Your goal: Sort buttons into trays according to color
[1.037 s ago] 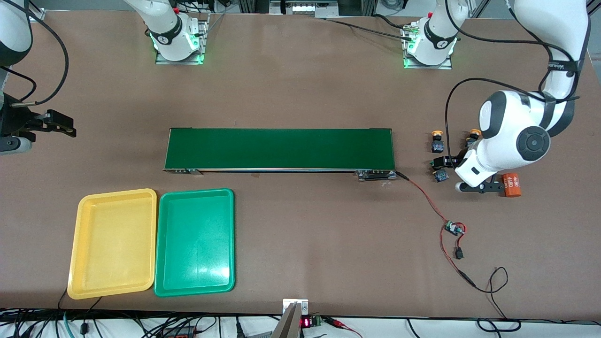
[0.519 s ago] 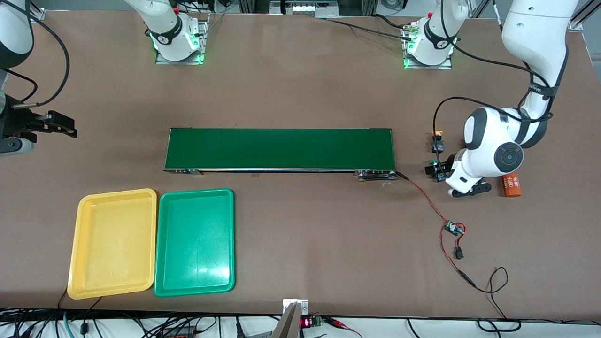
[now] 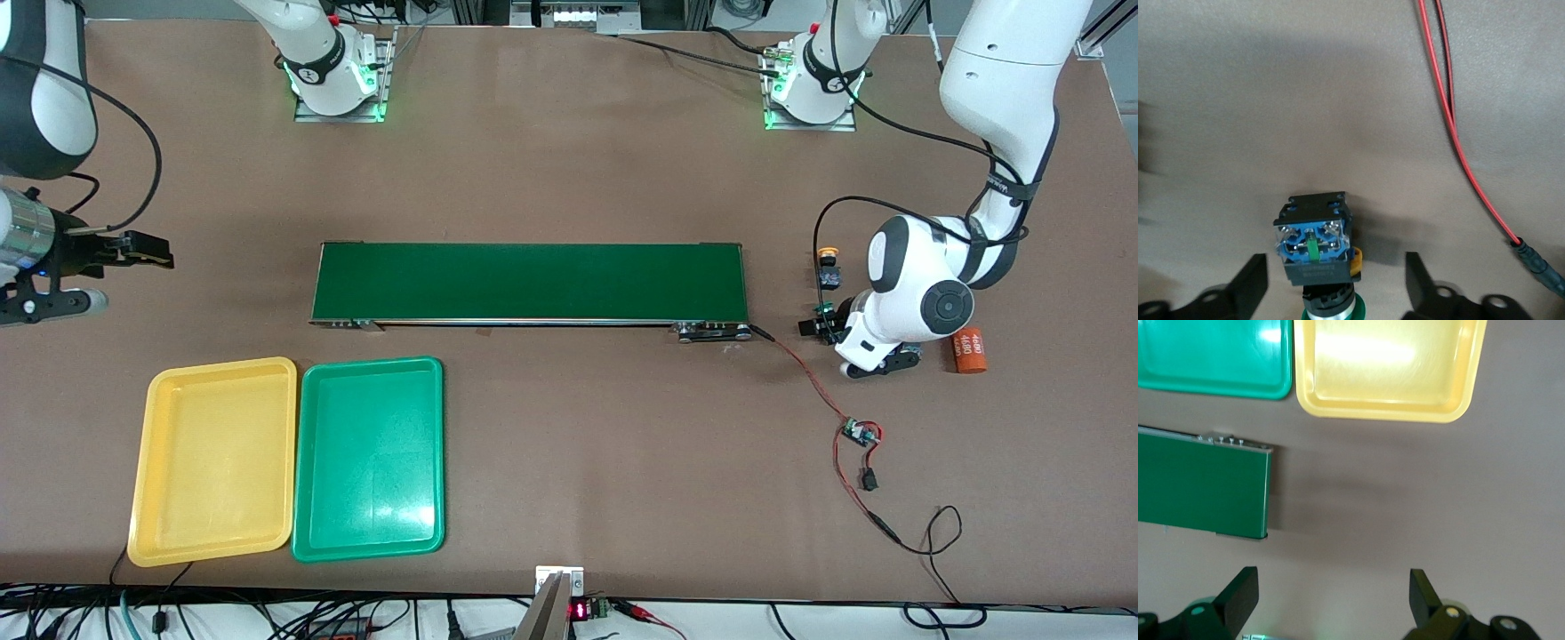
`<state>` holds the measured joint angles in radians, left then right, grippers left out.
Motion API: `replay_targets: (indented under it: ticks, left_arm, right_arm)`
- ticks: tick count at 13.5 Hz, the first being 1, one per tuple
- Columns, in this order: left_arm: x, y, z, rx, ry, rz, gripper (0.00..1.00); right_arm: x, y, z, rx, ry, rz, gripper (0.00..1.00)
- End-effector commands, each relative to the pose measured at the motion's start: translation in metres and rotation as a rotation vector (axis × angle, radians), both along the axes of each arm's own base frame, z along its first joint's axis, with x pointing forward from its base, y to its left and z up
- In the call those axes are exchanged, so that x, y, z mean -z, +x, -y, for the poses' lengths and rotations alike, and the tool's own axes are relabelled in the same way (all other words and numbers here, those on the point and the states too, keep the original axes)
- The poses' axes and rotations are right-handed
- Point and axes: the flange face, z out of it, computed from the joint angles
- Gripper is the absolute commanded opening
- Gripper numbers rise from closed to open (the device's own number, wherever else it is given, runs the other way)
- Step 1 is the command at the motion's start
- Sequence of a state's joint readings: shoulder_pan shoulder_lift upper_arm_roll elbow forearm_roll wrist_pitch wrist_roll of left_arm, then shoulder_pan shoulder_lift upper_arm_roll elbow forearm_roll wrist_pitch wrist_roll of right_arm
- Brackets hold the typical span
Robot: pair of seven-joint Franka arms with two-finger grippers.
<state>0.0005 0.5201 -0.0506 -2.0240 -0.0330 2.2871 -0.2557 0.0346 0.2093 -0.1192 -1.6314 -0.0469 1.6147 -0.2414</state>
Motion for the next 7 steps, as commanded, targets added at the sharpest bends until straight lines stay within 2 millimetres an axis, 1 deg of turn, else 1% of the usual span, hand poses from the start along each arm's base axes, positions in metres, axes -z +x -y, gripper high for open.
replay_targets:
  ticks: [1,2,3,4,5,6,7]
  left_arm:
    - [-0.004,0.005,-0.005,-0.009,0.008,0.012,0.33]
    - [-0.004,0.005,-0.01,-0.011,0.006,0.01,0.22]
    - [-0.005,0.006,-0.01,-0.007,0.006,0.014,0.15]
    - [-0.009,0.006,-0.011,-0.004,0.005,0.015,0.1]
    - [-0.016,0.007,-0.011,0.001,0.004,0.02,0.05]
    - [-0.032,0.009,-0.007,0.026,0.0,0.041,0.05]
    - [-0.047,0.006,0.009,0.081,-0.015,0.028,0.05]
  right_arm:
    - [0.003,-0.022,0.0,0.011,0.015,-0.017,1.0]
    - [0.006,-0.031,0.0,0.015,0.021,-0.026,1.0]
    - [0.007,-0.045,-0.002,0.037,0.041,-0.031,1.0]
    - [0.01,-0.062,-0.006,0.087,0.045,-0.026,1.0]
    - [0.015,-0.082,-0.008,0.123,0.04,-0.014,1.0]
    - [0.025,-0.101,-0.011,0.124,0.045,0.005,1.0]
    - [0.037,-0.122,-0.013,0.124,0.052,0.032,1.0]
